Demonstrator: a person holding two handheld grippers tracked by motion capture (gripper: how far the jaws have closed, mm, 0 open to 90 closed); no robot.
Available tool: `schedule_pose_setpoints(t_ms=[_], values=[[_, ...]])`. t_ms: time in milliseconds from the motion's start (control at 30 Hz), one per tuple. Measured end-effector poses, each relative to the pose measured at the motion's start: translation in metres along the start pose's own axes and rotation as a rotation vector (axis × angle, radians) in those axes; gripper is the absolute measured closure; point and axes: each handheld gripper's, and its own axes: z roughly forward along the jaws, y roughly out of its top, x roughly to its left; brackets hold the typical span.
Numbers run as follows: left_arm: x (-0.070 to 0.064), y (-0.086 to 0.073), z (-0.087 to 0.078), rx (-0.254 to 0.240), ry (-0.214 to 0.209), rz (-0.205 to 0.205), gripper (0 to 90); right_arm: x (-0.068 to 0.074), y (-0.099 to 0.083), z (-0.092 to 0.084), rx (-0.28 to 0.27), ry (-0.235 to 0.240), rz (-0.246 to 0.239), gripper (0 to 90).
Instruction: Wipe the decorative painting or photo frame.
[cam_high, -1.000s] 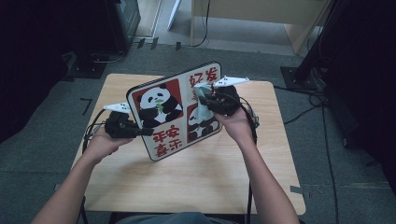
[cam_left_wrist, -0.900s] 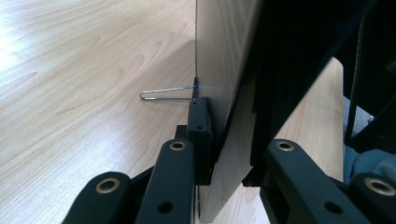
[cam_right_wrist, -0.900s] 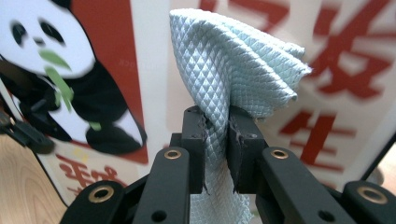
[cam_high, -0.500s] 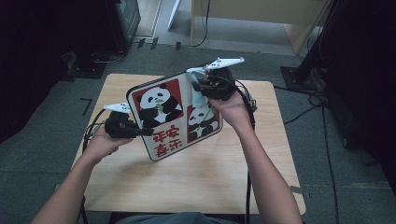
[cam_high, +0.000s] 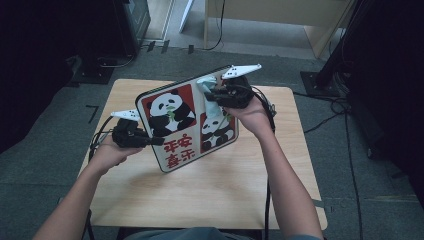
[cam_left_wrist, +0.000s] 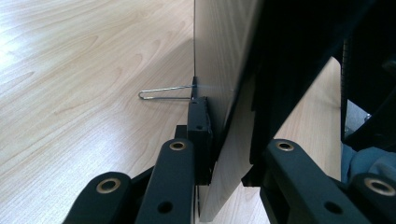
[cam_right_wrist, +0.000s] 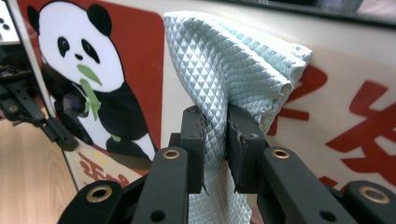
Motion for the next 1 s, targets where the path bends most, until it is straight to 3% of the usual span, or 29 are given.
schedule_pose_setpoints(t_ms=[200, 1000], values=[[0.000, 0.000, 0.000, 0.000, -0.001, -0.002, 79.7, -0.006, -0.007, 0.001, -0.007, 0.026, 0.008, 77.9], [0.001, 0.000, -0.001, 0.004, -0.009, 0.000, 79.4, 0.002, -0.047, 0.014, 0.033, 0.022, 0.014, 77.2]])
